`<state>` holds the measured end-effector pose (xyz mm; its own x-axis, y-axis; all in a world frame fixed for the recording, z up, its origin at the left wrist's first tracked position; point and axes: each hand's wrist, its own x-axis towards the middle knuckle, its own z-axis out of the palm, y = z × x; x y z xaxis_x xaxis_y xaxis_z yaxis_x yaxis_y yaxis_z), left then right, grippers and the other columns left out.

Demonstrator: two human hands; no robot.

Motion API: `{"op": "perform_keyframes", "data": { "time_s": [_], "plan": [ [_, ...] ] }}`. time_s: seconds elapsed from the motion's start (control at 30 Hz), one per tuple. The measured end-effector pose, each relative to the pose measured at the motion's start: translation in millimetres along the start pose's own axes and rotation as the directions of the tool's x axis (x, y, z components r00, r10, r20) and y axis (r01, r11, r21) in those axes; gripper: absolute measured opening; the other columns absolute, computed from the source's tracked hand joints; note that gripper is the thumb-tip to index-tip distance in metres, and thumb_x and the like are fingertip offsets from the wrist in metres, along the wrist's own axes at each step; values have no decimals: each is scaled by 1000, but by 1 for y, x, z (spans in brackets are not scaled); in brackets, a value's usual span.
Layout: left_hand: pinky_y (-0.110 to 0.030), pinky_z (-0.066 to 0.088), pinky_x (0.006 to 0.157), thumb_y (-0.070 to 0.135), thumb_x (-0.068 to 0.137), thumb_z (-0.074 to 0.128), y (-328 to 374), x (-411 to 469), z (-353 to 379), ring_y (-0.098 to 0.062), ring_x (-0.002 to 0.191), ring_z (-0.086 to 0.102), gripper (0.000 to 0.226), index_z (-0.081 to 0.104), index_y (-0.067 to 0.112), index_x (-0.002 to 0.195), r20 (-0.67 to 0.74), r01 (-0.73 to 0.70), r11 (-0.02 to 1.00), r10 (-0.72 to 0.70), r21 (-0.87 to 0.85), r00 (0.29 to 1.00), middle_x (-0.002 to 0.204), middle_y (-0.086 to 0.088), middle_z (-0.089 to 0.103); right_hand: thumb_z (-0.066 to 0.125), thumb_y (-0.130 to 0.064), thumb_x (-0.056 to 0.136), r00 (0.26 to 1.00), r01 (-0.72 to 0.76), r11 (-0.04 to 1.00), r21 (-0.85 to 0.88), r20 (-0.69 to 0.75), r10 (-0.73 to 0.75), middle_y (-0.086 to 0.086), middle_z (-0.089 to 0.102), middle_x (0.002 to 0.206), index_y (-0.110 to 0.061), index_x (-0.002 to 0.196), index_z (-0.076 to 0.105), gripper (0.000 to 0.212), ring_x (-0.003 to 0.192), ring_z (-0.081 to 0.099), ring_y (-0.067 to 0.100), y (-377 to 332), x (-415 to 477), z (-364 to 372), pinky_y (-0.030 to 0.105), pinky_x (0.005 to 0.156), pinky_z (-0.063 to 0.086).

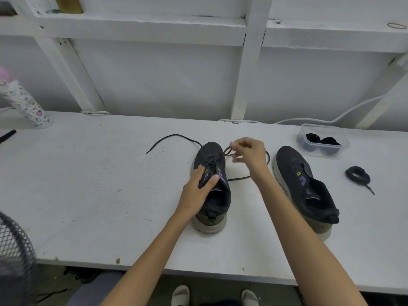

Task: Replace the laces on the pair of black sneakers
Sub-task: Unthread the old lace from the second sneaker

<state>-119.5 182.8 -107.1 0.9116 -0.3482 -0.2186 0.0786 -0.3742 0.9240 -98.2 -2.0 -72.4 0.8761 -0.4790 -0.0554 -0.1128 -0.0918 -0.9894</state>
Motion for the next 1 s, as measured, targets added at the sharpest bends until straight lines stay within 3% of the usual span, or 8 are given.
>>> {"op": "perform_keyframes", "data": {
  "time_s": [0.07, 0.27, 0.33, 0.47, 0.67, 0.87, 0.93, 1.0],
  "plan": [
    [-23, 22, 113, 48, 93, 57, -1, 0, 0, -10, 145, 26, 68, 30, 25, 151, -3, 4, 1000, -4, -6, 1000, 159, 7, 25, 71, -9, 87, 999, -6, 1000, 24, -54, 8, 10, 64, 75, -1, 81, 67, 11, 52, 57, 15, -8, 5, -8, 27, 51, 56],
    [-25, 25, 114, 49, 93, 56, -1, 0, -1, -12, 144, 29, 65, 33, 28, 150, -10, -7, 1000, 7, 1, 1000, 159, 6, 28, 84, -23, 76, 970, -21, 908, -419, 210, 119, 4, 69, 66, -9, 69, 71, 20, 52, 63, 15, 6, -8, 9, 26, 49, 50],
    [-22, 23, 112, 49, 93, 56, -1, 0, -1, -11, 144, 28, 65, 32, 28, 150, -9, -9, 1000, 9, -2, 1000, 159, 6, 27, 78, -15, 80, 983, 5, 926, -377, 170, 64, 4, 66, 62, -11, 67, 68, 17, 49, 60, 13, 7, -6, 14, 27, 49, 49],
    [-17, 21, 108, 48, 93, 57, -1, 0, -1, -9, 144, 26, 68, 30, 26, 151, -2, 1, 1000, -1, -5, 1000, 160, 7, 25, 71, -14, 87, 995, -40, 999, -14, -91, 38, 8, 64, 70, -8, 75, 67, 14, 44, 56, 10, 0, 0, 5, 25, 46, 46],
    [-19, 21, 108, 49, 93, 56, -1, 0, -1, -10, 145, 26, 68, 31, 25, 151, -8, 2, 1000, -2, 9, 1000, 160, 6, 25, 82, -16, 77, 960, -123, 963, -240, 217, 177, 0, 65, 63, -3, 77, 69, 19, 51, 57, 10, 5, -15, 8, 19, 46, 45],
    [-22, 21, 111, 49, 92, 56, -2, 0, 0, -11, 146, 24, 69, 29, 27, 151, 0, 8, 1000, -8, -3, 1000, 160, 6, 24, 70, -5, 87, 990, -63, 989, 135, -113, 79, 5, 59, 65, -1, 83, 64, 8, 45, 50, 10, -4, 3, -2, 22, 44, 39],
    [-23, 21, 112, 50, 92, 56, -2, 1, 0, -11, 146, 24, 69, 29, 27, 151, -1, 9, 1000, -9, -4, 1000, 160, 7, 24, 73, -13, 87, 993, -113, 986, 119, -7, 115, 4, 61, 70, 0, 88, 64, 16, 46, 51, 11, -4, 0, -3, 22, 44, 39],
    [-24, 22, 113, 50, 92, 56, -2, 1, -1, -10, 145, 24, 69, 30, 27, 151, -1, 4, 1000, -4, -2, 1000, 160, 7, 24, 79, -22, 82, 968, -177, 981, -79, 169, 188, 2, 65, 69, -2, 83, 66, 24, 47, 53, 10, 2, -8, 1, 21, 45, 42]
  ]
}}
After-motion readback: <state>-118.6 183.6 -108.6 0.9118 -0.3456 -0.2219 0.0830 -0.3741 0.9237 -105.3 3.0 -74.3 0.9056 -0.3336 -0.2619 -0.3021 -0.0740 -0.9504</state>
